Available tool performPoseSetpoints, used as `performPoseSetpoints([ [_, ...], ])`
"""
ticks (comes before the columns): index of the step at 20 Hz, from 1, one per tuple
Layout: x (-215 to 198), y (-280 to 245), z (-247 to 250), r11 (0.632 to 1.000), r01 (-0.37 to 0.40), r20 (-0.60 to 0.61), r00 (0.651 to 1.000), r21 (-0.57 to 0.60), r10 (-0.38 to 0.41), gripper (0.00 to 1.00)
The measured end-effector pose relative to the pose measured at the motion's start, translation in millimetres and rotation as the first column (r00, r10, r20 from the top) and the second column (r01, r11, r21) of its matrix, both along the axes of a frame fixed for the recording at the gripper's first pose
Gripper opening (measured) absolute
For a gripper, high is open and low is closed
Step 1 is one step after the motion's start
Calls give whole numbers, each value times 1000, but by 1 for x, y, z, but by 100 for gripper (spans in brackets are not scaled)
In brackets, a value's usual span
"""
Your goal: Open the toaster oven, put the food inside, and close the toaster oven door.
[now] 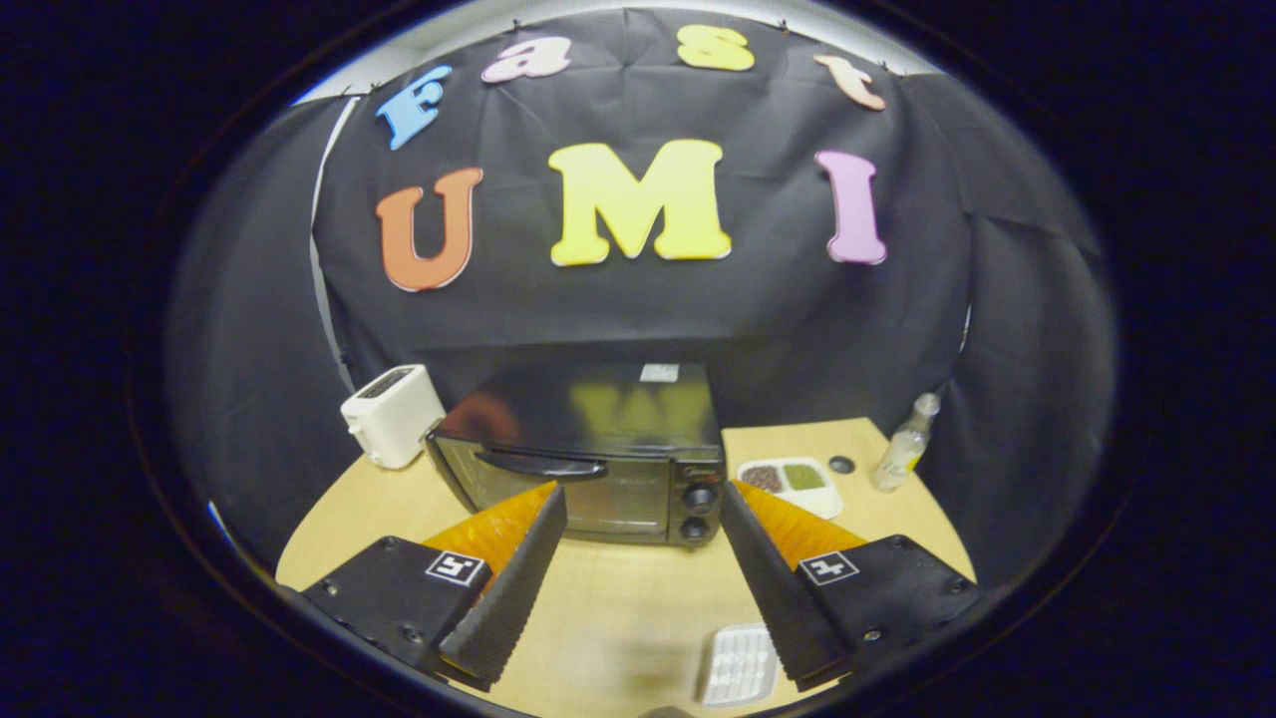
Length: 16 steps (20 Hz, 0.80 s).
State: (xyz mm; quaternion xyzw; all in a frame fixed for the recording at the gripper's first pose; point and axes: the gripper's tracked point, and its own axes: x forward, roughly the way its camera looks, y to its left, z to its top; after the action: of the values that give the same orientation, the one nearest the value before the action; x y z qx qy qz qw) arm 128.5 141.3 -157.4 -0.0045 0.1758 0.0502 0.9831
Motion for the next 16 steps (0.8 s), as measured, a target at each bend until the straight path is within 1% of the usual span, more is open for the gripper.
performPoseSetpoints([
  [2,-22,-33,50,999,39,91,995,-11,-38,99],
  [5,-60,-79,117,996,94,206,974,-1,-92,99],
  [7,-83,-107,151,990,144,273,952,3,-139,99],
  [9,-103,-121,177,987,156,325,933,31,-158,99],
  [10,-112,-123,187,987,152,346,924,53,-161,99],
  [12,-125,-136,194,985,161,360,917,55,-170,99],
  [16,-141,-145,193,988,144,342,927,47,-151,99],
])
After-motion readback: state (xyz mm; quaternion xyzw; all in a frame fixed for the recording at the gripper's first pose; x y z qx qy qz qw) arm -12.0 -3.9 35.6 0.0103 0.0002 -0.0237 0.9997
